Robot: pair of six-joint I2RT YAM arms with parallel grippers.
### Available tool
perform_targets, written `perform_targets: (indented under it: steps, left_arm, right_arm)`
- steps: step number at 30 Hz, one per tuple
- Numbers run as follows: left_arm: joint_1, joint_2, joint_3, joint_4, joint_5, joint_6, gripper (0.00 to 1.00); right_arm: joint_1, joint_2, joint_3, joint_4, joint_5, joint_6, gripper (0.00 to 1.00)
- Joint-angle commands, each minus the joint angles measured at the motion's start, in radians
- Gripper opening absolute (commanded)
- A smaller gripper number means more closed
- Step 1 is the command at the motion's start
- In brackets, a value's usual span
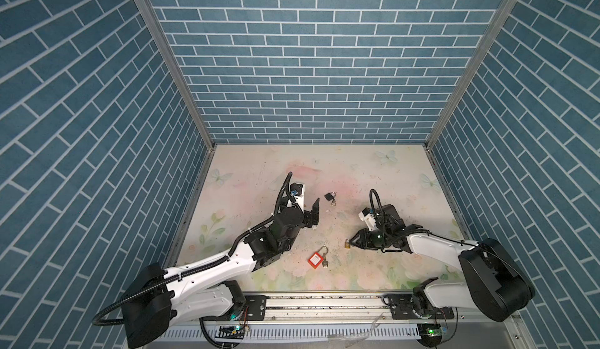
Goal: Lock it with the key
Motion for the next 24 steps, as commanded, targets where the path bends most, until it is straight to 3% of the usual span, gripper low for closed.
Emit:
perform_targets:
  steps: [1,6,11,14,16,18,20,24]
  left_arm:
    - [0.018,-0.035,0.011,-0.003,-0.027,0.0,0.87]
    - [0.075,-0.079,0.028,-0.047,-0.07,0.006,0.87]
    - [0.232,-0.155,0.01,-0.028,-0.202,0.069,0.87]
    - [0.399,-0.21,-0.079,0.082,-0.259,0.103,0.87]
    - [0.534,-0.23,-0.171,0.187,-0.23,0.097,0.87]
    - [0.667,-0.219,-0.258,0.272,-0.218,0.063,0.87]
    - [0.757,-0.165,-0.313,0.315,-0.23,0.035,0.87]
    - [0.821,0.015,-0.357,0.362,-0.24,0.055,0.87]
  right_arm:
    - [0.002,-0.051,0.045,-0.082,0.069,-0.021,0.46]
    - [0.0,-0.156,0.13,-0.159,0.221,-0.053,0.56]
    - [-0.011,-0.285,0.211,-0.107,0.6,-0.109,0.61]
    - [-0.031,-0.366,0.174,0.082,0.793,-0.254,0.64]
    - [-0.043,-0.417,0.108,0.279,0.891,-0.391,0.64]
    - [-0.064,-0.445,0.012,0.526,1.018,-0.529,0.72]
    - [-0.115,-0.436,-0.067,0.72,1.081,-0.628,0.73]
    - [-0.274,-0.353,-0.126,0.775,1.202,-0.542,0.73]
